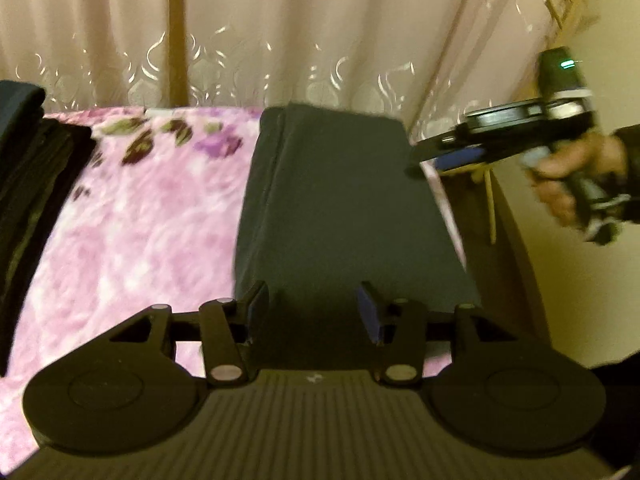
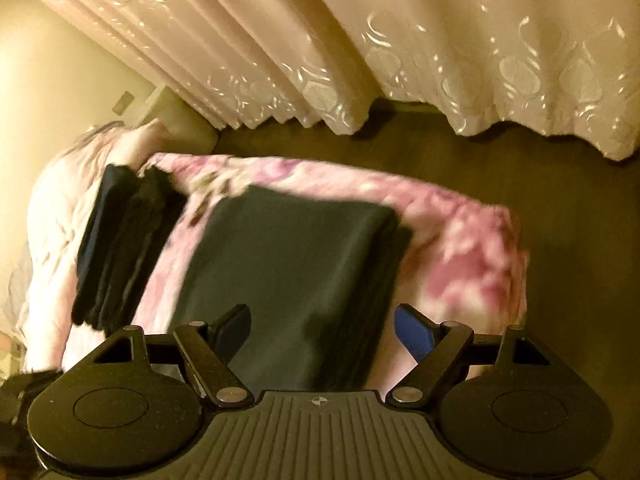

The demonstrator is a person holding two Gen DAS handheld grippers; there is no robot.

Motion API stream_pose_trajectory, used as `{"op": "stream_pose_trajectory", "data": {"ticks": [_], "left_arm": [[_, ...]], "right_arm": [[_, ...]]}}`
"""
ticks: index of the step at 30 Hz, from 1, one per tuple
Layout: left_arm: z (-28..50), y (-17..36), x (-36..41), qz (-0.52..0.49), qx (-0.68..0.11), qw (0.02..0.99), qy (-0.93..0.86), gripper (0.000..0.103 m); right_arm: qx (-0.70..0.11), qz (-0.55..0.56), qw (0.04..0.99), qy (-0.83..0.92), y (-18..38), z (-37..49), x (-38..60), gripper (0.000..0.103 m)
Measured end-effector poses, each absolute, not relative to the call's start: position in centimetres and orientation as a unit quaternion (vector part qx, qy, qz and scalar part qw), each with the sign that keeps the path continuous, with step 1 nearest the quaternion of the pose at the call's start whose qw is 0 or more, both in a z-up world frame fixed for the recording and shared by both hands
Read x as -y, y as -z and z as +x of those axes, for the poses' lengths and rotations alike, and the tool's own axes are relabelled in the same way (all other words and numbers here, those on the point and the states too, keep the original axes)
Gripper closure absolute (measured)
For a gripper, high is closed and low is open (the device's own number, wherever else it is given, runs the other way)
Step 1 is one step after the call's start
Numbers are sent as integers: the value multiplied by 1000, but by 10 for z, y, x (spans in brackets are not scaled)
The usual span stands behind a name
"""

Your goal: Fold clothes

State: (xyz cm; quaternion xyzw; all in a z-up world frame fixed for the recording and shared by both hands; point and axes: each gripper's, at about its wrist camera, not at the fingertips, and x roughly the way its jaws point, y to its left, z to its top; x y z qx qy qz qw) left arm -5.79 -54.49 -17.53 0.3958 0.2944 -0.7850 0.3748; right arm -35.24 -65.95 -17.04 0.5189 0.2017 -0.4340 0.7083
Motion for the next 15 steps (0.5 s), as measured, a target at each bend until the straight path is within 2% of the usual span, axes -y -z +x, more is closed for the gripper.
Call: {"op": "stream_pose_trajectory", "data": {"ticks": [5,9,10,11,15], "left_arm": [[-94,180,567,390,-320,386,772,57],[-122,184,583,392,-340,392,760,57],[-129,186,586,396,-344,391,756,57],[-134,187,587,402,-347,389,752,57],[-147,191,589,421,-357,388,739,57]], "right_arm": [[-187,550,721,377,211,-375,701,21],[-139,578,733,330,226,-391,716,22],[-132,583,734,321,227,-394,717,34],[-128,588,734,314,226,-396,717,40],[-120,602,732,295,230,-404,717,52]]}}
